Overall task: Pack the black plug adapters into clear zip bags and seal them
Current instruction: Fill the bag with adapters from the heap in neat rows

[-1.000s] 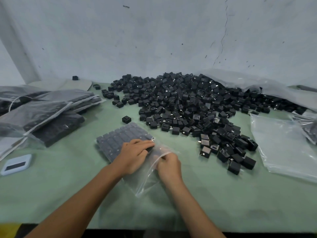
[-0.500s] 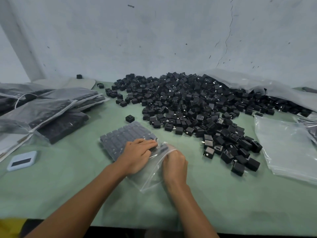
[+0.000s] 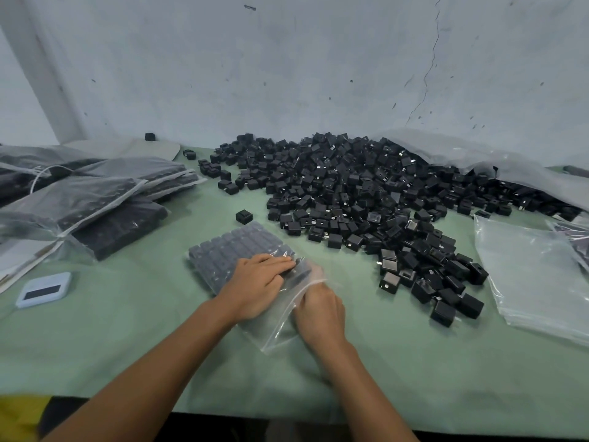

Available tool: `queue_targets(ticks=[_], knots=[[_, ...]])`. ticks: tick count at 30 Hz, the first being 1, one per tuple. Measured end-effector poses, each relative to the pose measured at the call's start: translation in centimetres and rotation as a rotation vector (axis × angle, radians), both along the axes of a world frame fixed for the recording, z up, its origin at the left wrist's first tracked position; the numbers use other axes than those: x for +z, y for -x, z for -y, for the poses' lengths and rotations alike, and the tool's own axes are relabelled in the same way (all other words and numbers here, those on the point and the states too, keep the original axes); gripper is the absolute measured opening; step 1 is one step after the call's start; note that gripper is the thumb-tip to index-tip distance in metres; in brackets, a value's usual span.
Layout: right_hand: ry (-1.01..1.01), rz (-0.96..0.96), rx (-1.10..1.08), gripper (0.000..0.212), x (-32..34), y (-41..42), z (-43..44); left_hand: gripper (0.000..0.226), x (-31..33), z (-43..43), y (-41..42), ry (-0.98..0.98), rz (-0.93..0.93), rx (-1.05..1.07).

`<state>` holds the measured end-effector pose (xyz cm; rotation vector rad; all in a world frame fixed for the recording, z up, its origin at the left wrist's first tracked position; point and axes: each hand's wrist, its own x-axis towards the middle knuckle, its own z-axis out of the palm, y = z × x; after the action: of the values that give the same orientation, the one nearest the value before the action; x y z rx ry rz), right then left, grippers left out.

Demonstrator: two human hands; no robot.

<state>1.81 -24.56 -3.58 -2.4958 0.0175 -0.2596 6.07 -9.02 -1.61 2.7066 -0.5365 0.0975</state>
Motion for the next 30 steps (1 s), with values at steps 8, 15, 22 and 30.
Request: queue_targets(ticks=[8,15,22,30], knots=[[0.163,-0.134,0.084,0.024,0.6,0.0,0.1,0.06,0.1,0.0,0.4,-0.032,0.016,-0.01],[0.287,-0.128,0.145,0.009,0.6,-0.2,0.0,0.061,0.0,0.1,0.3,-0.04,0.034,-0.019],[0.257,-0.081,0.117,0.017,0.2,-0.1,0.1,0.045,0.4,-0.1,1.1,0.163,0.144,0.041],[0.224,0.114,0.218,0.039,0.0,0.1,0.4,0.037,-0.4,-3.8,2.0,0.162,0.127,0.406]])
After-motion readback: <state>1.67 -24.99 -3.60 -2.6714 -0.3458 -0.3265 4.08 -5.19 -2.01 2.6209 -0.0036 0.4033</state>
